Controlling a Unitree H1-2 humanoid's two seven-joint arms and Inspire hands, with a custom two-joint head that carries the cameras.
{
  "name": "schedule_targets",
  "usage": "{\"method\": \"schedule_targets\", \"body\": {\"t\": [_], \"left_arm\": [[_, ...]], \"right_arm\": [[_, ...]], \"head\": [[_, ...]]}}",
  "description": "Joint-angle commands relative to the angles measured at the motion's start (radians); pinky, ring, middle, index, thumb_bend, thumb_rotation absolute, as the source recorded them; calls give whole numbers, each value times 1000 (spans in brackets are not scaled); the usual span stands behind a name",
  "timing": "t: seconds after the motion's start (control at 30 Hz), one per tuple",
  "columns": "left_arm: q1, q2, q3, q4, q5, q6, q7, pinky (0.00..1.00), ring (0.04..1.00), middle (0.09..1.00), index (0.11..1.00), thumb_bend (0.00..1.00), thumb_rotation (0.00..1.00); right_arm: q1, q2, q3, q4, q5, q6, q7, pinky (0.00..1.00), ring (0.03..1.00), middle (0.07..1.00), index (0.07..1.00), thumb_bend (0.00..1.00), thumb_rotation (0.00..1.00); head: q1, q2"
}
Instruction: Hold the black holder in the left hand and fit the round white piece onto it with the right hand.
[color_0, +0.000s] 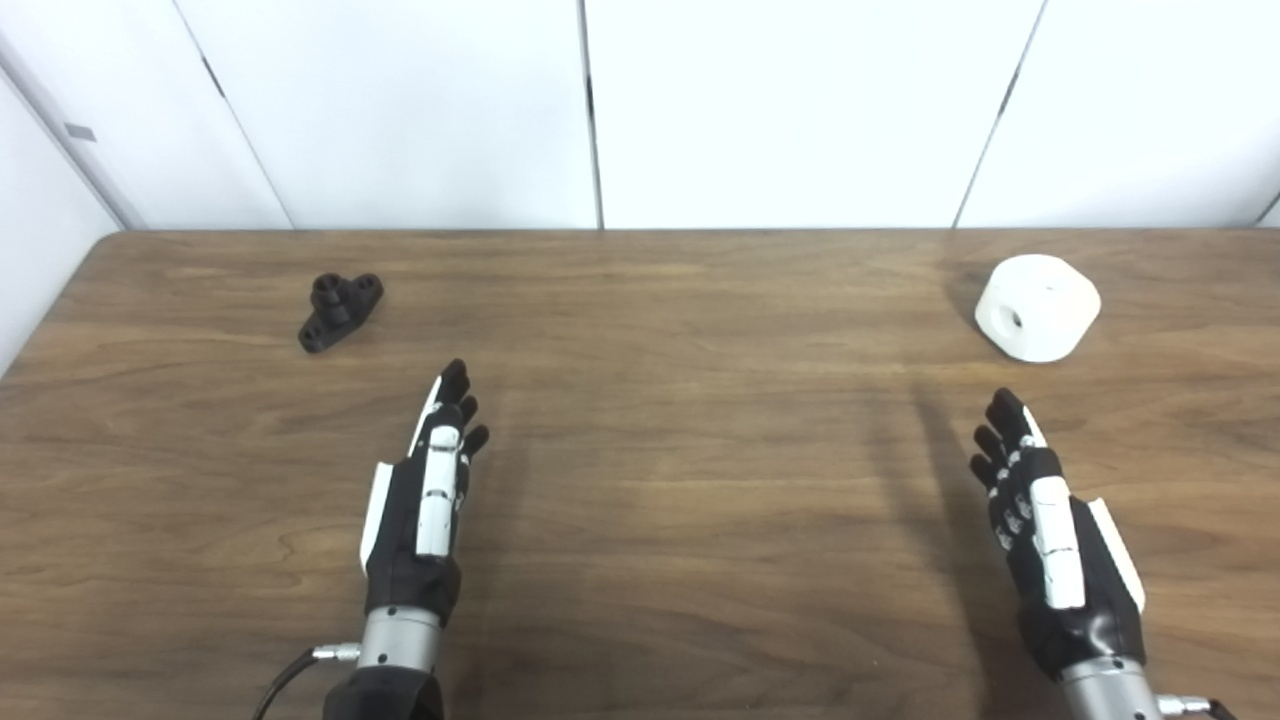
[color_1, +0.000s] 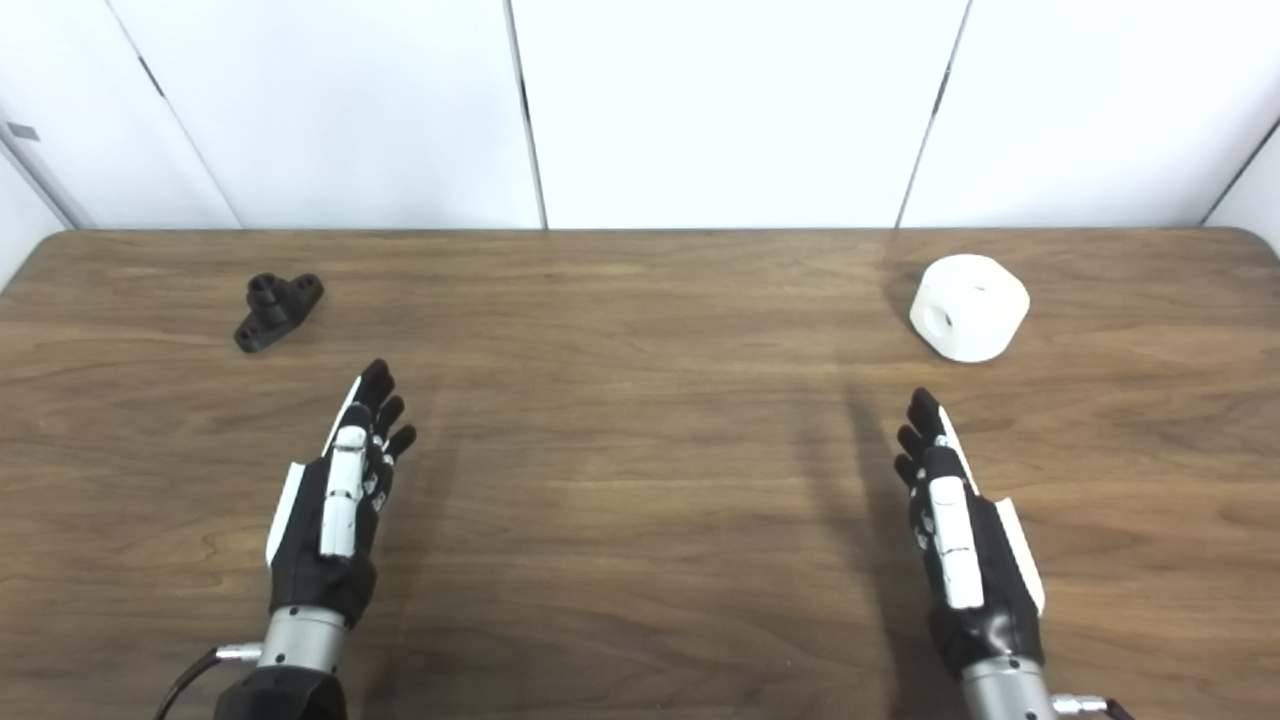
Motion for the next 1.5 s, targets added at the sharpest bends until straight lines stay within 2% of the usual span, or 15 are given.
{"method": "schedule_targets", "body": {"t": [0.0,0.23,0.43,0.63,0.8,1.03,1.17,1.47], "left_arm": [[252,-19,-9,-50,14,-50,-5,952,992,1000,982,361,965],[250,-24,-11,-58,18,-36,0,932,981,996,974,356,970],[252,-29,-21,-48,20,-47,-1,933,980,990,965,348,956],[257,-45,-37,-17,39,-72,14,927,972,972,934,343,867],[250,-41,-49,14,38,-86,11,937,980,985,951,372,834],[230,-32,-70,75,56,-132,7,926,960,976,950,418,803],[222,-38,-75,97,67,-144,14,882,942,966,941,430,753],[208,-52,-88,126,93,-152,34,827,919,943,917,435,677]], "right_arm": [[-6,40,-5,-35,7,-87,7,992,992,1000,980,450,1000],[-7,40,-8,-33,14,-87,8,989,994,1000,980,438,1000],[-5,33,-18,-28,33,-81,14,998,1000,1000,986,433,1000],[-2,15,-23,27,44,-135,33,1000,1000,1000,995,438,1000],[-7,11,-29,72,47,-166,39,1000,1000,1000,994,455,1000],[-16,2,-32,136,68,-205,59,1000,1000,1000,1000,441,1000],[-23,0,-37,163,69,-218,66,1000,1000,1000,1000,470,1000],[-36,-14,-47,205,77,-240,100,1000,1000,1000,1000,465,1000]], "head": [[1,1],[7,-1],[48,-15],[119,-55],[169,-83],[233,-141],[258,-164],[325,-207]]}}
